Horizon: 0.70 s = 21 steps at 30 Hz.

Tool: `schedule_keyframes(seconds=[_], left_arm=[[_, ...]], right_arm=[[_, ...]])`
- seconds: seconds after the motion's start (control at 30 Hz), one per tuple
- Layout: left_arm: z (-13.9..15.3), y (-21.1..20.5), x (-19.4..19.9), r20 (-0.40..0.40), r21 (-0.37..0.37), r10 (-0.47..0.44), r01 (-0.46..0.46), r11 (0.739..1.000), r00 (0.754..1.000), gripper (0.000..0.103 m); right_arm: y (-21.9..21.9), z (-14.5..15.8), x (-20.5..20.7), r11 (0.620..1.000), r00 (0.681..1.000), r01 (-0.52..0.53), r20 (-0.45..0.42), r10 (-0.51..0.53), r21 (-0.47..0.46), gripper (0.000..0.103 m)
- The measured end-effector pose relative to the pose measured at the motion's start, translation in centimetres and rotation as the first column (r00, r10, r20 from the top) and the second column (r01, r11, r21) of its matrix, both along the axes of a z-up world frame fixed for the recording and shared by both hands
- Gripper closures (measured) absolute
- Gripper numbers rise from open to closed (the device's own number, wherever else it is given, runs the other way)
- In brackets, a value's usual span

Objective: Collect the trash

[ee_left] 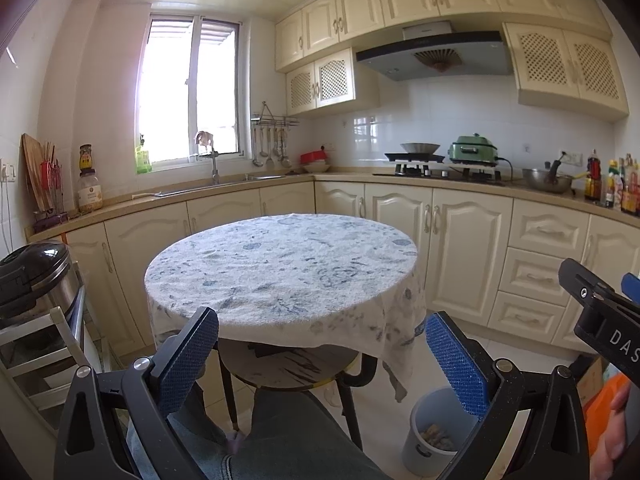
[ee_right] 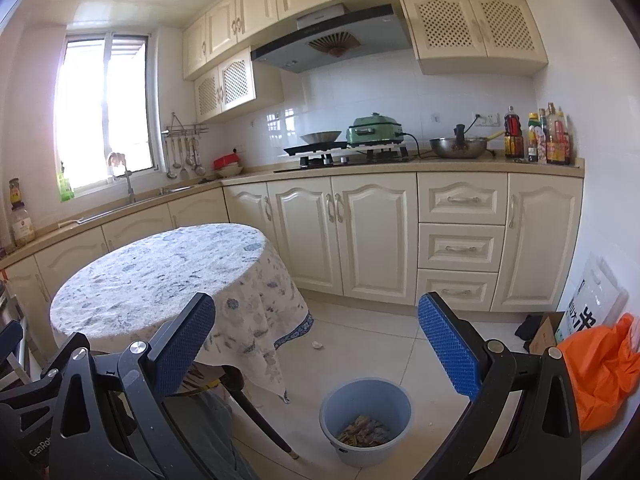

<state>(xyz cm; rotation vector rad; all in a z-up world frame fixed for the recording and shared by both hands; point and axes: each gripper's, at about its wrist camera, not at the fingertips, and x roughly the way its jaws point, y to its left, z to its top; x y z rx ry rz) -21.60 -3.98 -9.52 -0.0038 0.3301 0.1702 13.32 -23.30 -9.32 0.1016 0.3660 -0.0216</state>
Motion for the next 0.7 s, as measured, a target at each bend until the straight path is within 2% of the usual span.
schedule_keyframes(seconds=[0.7], left_arm=[[0.37,0.37,-0.28,-0.012,-0.025,-0.004,0.004,1.0,1.0,0.001]], right_arm=[[0.01,-0.17,0.13,1.0,1.0,-0.001,-0.004,0.001,-0.002,0.0]])
